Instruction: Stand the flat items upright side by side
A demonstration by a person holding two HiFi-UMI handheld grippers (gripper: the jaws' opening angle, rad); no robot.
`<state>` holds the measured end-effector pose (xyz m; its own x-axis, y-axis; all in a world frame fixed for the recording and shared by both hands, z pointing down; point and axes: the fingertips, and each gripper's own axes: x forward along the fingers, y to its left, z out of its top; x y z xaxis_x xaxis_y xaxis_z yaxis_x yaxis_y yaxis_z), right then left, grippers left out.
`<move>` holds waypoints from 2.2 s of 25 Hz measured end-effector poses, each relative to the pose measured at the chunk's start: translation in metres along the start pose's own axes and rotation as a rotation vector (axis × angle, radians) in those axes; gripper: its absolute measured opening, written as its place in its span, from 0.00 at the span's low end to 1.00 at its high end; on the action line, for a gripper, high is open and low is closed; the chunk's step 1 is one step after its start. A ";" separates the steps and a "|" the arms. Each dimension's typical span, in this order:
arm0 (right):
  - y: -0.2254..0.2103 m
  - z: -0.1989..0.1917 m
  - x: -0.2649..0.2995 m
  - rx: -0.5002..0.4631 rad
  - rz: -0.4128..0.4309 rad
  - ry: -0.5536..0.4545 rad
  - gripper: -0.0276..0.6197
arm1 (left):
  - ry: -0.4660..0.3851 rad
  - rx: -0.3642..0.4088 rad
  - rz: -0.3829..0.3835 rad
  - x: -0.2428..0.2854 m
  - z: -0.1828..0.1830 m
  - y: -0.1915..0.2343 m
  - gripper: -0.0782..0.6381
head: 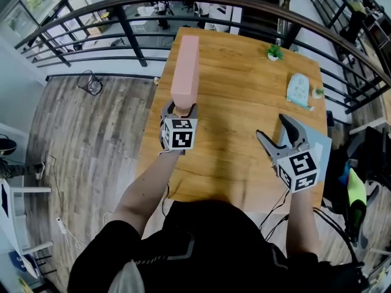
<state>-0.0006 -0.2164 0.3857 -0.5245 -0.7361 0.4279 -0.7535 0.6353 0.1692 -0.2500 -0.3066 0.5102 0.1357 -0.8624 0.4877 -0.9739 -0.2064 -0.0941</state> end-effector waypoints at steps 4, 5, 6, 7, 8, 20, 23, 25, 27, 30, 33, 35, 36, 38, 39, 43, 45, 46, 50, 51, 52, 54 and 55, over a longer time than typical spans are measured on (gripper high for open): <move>0.014 0.001 0.013 0.002 0.010 0.014 0.56 | 0.000 -0.020 0.030 0.001 -0.003 0.031 0.54; 0.018 0.000 0.015 0.004 0.015 0.019 0.56 | 0.002 -0.026 0.034 0.002 -0.003 0.038 0.54; 0.021 -0.002 0.018 0.007 0.019 0.025 0.56 | 0.004 -0.029 0.038 0.003 -0.003 0.044 0.54; 0.025 -0.003 0.020 0.012 0.021 0.031 0.56 | 0.005 -0.029 0.042 0.005 -0.003 0.051 0.54; 0.027 -0.005 0.022 0.017 0.021 0.036 0.56 | 0.005 -0.029 0.046 0.007 -0.002 0.058 0.54; 0.033 -0.011 0.020 0.053 -0.045 0.086 0.56 | 0.005 -0.013 0.040 0.034 0.009 0.115 0.54; 0.033 -0.011 0.019 0.076 -0.062 0.086 0.56 | 0.002 -0.014 0.031 0.042 0.014 0.124 0.54; 0.033 -0.013 0.018 0.080 -0.076 0.093 0.56 | 0.002 -0.017 0.026 0.047 0.015 0.125 0.54; 0.034 -0.016 0.019 0.089 -0.084 0.097 0.56 | 0.003 -0.020 0.024 0.050 0.016 0.126 0.54; 0.035 -0.019 0.019 0.098 -0.090 0.106 0.56 | -0.008 -0.017 0.024 0.056 0.020 0.128 0.54; 0.037 -0.024 0.017 0.104 -0.097 0.115 0.56 | -0.014 -0.003 0.019 0.062 0.026 0.133 0.54; 0.038 -0.026 0.015 0.105 -0.100 0.118 0.56 | -0.009 -0.001 0.017 0.064 0.027 0.135 0.54; 0.037 -0.027 0.015 0.106 -0.102 0.119 0.56 | -0.007 -0.002 0.017 0.064 0.028 0.135 0.55; 0.037 -0.028 0.013 0.113 -0.105 0.118 0.56 | -0.009 0.001 0.021 0.066 0.028 0.135 0.55; 0.036 -0.028 0.012 0.122 -0.104 0.114 0.56 | -0.008 0.001 0.025 0.066 0.028 0.136 0.56; 0.038 -0.023 0.010 0.145 -0.100 0.088 0.56 | 0.003 0.009 0.031 0.066 0.023 0.136 0.56; 0.038 -0.022 0.008 0.146 -0.103 0.083 0.56 | 0.005 0.013 0.019 0.066 0.019 0.135 0.56; 0.038 -0.023 0.006 0.152 -0.102 0.080 0.56 | 0.007 0.005 0.014 0.065 0.016 0.134 0.57; 0.035 -0.026 0.001 0.171 -0.104 0.075 0.56 | 0.004 -0.018 0.009 0.059 0.013 0.136 0.57; 0.033 -0.027 0.000 0.175 -0.106 0.075 0.56 | -0.003 -0.016 0.008 0.055 0.014 0.135 0.57; 0.031 -0.028 -0.002 0.178 -0.108 0.075 0.56 | -0.011 -0.012 0.008 0.052 0.014 0.134 0.58; 0.027 -0.030 -0.004 0.181 -0.114 0.071 0.56 | -0.022 -0.002 0.013 0.045 0.014 0.132 0.58; 0.025 -0.030 -0.004 0.182 -0.118 0.066 0.56 | -0.025 -0.001 0.018 0.041 0.014 0.132 0.58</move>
<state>-0.0050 -0.1905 0.4146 -0.4062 -0.7818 0.4732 -0.8701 0.4891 0.0613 -0.3705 -0.3761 0.5053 0.1225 -0.8774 0.4638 -0.9765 -0.1901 -0.1019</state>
